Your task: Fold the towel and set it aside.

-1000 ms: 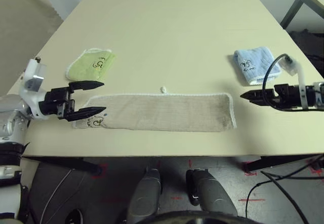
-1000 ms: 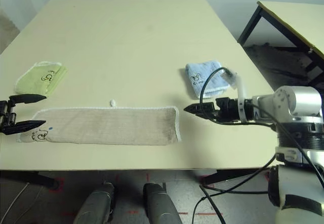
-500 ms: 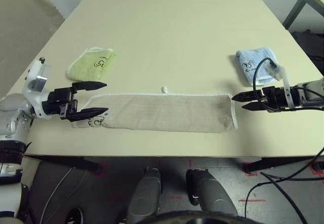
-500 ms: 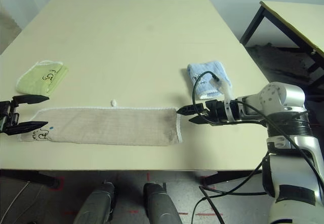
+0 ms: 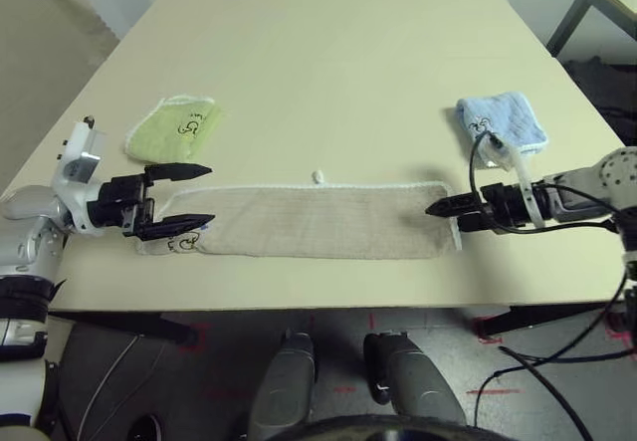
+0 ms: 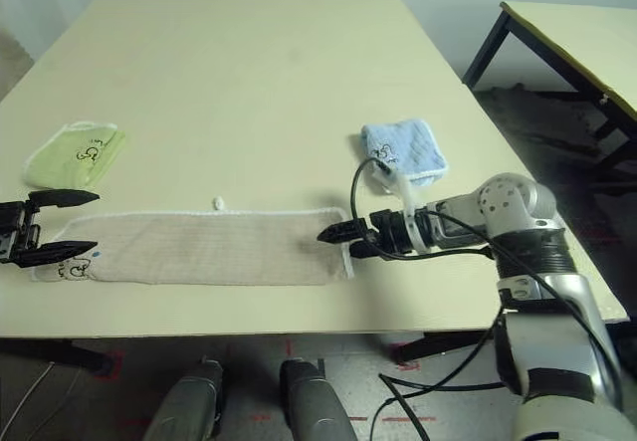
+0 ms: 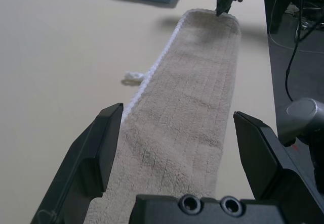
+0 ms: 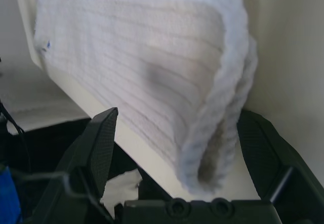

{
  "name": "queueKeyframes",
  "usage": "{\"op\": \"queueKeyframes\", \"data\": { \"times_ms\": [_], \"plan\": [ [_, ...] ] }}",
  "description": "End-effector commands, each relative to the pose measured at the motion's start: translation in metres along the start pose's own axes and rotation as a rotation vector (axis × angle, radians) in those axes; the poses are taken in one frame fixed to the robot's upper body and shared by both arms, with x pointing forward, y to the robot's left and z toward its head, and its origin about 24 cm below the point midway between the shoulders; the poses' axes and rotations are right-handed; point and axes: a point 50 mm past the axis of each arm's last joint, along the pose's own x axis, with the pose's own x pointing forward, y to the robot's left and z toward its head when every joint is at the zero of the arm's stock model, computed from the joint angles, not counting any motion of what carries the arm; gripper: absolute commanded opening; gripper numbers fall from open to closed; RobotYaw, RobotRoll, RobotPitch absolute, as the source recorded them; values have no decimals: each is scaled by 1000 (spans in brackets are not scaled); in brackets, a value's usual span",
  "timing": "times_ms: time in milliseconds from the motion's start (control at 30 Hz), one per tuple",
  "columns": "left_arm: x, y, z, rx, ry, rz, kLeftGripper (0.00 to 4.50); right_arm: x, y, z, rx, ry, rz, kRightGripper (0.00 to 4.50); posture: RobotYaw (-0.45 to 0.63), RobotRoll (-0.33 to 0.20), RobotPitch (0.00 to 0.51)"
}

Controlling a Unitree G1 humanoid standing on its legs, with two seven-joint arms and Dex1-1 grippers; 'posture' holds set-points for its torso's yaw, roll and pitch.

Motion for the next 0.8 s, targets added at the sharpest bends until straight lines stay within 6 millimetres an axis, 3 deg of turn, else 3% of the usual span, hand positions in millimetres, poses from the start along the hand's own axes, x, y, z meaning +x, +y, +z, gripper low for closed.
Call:
{"op": "queueKeyframes", "data": {
  "times_ms": [33, 233, 333, 700, 800],
  "plan": [
    [1, 0, 4, 27, 19, -16, 4461, 12, -11, -13, 53, 63, -52, 4500, 62, 0, 144],
    [3, 1, 4, 34, 20, -18, 4461, 20, -8, -21, 18, 84, -31, 4500, 62, 0, 147],
    [4, 1, 4, 35, 19, -22, 4500, 21, -6, -24, -8, 82, -24, 4050, 62, 0, 148],
    [7, 0, 4, 38, 18, -34, 4500, 18, -7, -24, -29, 67, -71, 38, 64, 0, 146],
    [8, 0, 3, 37, 21, -37, 4500, 3, -11, -29, -126, 111, -210, 38, 61, 0, 144]
  ]
}}
